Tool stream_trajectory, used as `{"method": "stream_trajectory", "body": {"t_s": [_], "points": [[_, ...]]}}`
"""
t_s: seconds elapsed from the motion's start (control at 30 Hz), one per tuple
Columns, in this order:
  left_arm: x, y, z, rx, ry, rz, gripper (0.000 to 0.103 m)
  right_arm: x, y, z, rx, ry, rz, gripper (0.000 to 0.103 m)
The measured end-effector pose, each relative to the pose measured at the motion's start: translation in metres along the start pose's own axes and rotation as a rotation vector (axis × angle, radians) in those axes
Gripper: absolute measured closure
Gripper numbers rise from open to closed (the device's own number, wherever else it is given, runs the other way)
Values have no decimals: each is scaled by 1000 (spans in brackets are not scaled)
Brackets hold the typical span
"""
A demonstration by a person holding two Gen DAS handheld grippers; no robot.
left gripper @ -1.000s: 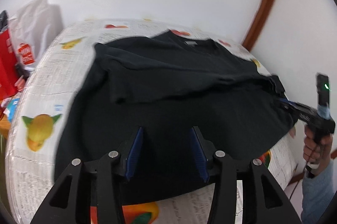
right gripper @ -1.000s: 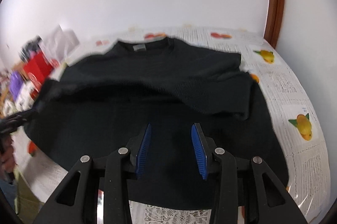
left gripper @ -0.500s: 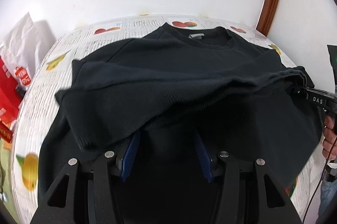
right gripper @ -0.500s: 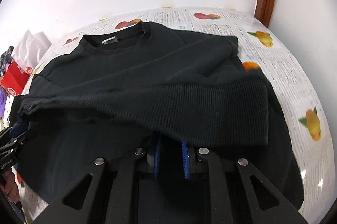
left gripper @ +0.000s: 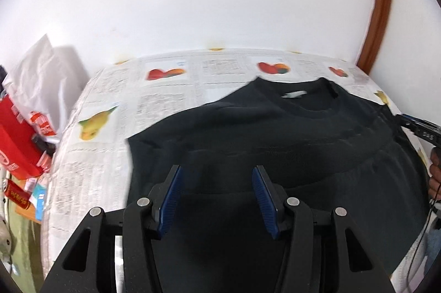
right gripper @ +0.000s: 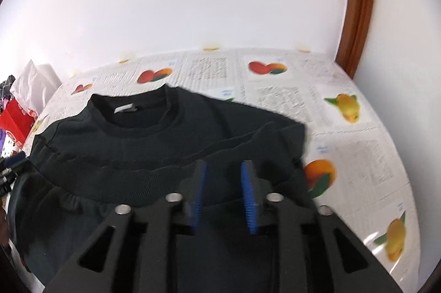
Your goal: Fold small clothes
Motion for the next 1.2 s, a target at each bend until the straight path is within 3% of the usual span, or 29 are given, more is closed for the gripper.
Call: {"method": "stream_trajectory", "body": {"t_s": [0.13, 0.27, 0.4, 0.57, 0.67, 0.73, 0.8, 1.0, 1.2], "points": [[10, 28, 14, 5, 46, -43, 53, 2, -29, 13, 50, 39, 26, 59], [14, 33, 25, 39, 63, -56, 53, 8, -41, 32, 25, 95, 38, 59], [14, 30, 29, 3, 63, -26, 57, 8, -37, 38, 4, 98, 28, 66], [9, 36, 34, -70, 52, -1, 55, 6, -34, 42, 3, 98, 15, 66], [10, 40, 35, -22, 63, -38, 60, 4, -36, 44, -17, 103, 28, 65], [12, 40, 35, -1, 70, -55, 68, 4, -36, 44, 0, 100, 25, 72], [14, 40, 31, -21, 58, -58, 91, 6, -32, 39, 13, 85, -2, 84], [13, 32, -1, -37, -61, -20, 93, 9, -24, 11, 27, 13, -42, 91], [-9, 37, -34, -22, -175, -81, 93, -8, -32, -30, -64, -93, 11, 91]]}}
Point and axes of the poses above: each gripper's, at about its wrist camera, not at the fingertips, and z roughly the way its jaws point, y to its left, x to its underside, the point moved 6 cm from there along z, roughly the way its jaws point, and after that the axes turned 9 degrees about y, right-handed, at the moved point
